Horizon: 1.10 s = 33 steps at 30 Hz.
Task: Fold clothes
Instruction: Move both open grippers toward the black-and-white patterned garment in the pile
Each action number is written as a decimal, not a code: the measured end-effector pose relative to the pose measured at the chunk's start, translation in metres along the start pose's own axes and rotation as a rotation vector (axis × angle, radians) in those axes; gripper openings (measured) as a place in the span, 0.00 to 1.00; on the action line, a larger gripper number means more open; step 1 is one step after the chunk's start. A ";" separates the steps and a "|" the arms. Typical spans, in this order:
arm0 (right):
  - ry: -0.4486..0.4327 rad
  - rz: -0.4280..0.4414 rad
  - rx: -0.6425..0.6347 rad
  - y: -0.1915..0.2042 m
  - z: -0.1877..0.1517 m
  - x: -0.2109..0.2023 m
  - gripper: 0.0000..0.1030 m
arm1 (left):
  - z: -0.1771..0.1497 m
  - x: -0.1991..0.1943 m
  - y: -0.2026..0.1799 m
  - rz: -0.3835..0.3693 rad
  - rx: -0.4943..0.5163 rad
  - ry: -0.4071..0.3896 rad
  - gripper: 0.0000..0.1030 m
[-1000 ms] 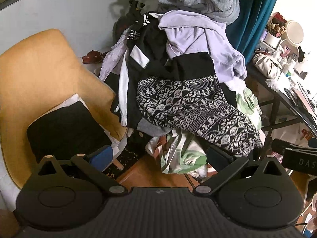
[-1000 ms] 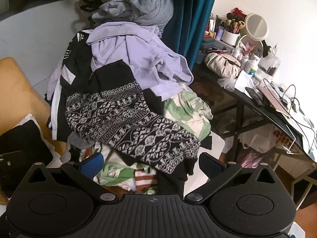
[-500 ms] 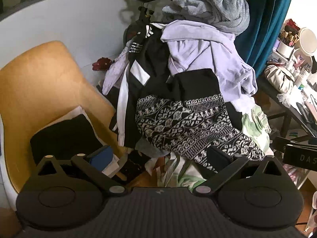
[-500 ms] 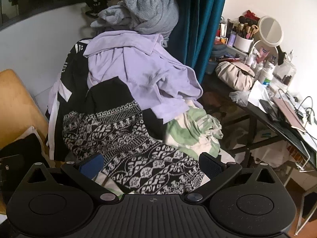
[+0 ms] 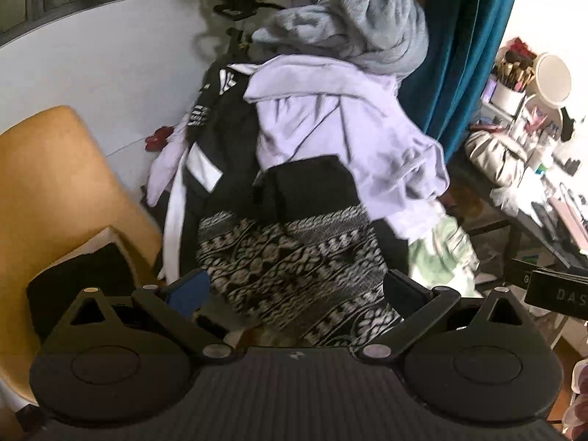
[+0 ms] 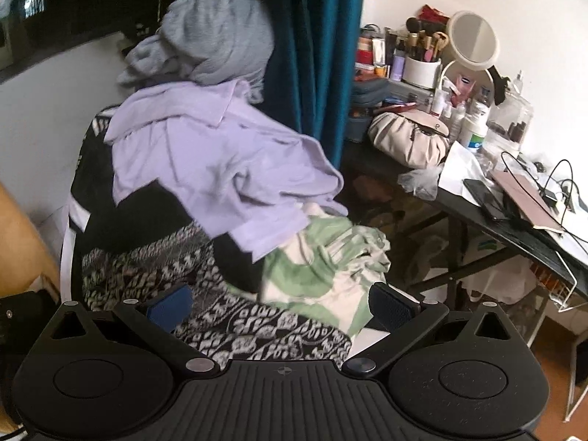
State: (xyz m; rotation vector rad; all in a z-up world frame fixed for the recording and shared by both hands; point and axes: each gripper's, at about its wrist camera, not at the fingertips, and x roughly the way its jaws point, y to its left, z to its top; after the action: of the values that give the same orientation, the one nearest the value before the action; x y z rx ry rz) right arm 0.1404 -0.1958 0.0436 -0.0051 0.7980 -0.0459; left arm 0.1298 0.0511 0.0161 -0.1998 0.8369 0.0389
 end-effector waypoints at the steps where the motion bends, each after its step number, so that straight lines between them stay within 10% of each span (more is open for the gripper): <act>1: -0.010 -0.004 0.005 -0.005 0.002 0.000 0.99 | 0.002 0.003 -0.002 -0.001 -0.009 -0.002 1.00; 22: -0.010 0.009 0.120 -0.081 -0.015 0.028 0.99 | 0.000 0.029 -0.055 0.088 0.004 0.093 1.00; 33: 0.009 -0.003 0.274 -0.101 -0.044 0.032 0.99 | 0.007 0.036 -0.092 0.084 0.233 0.107 1.00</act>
State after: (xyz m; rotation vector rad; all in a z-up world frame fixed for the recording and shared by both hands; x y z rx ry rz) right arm 0.1274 -0.2972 -0.0074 0.2534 0.7952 -0.1576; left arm 0.1698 -0.0393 0.0085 0.0527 0.9489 0.0091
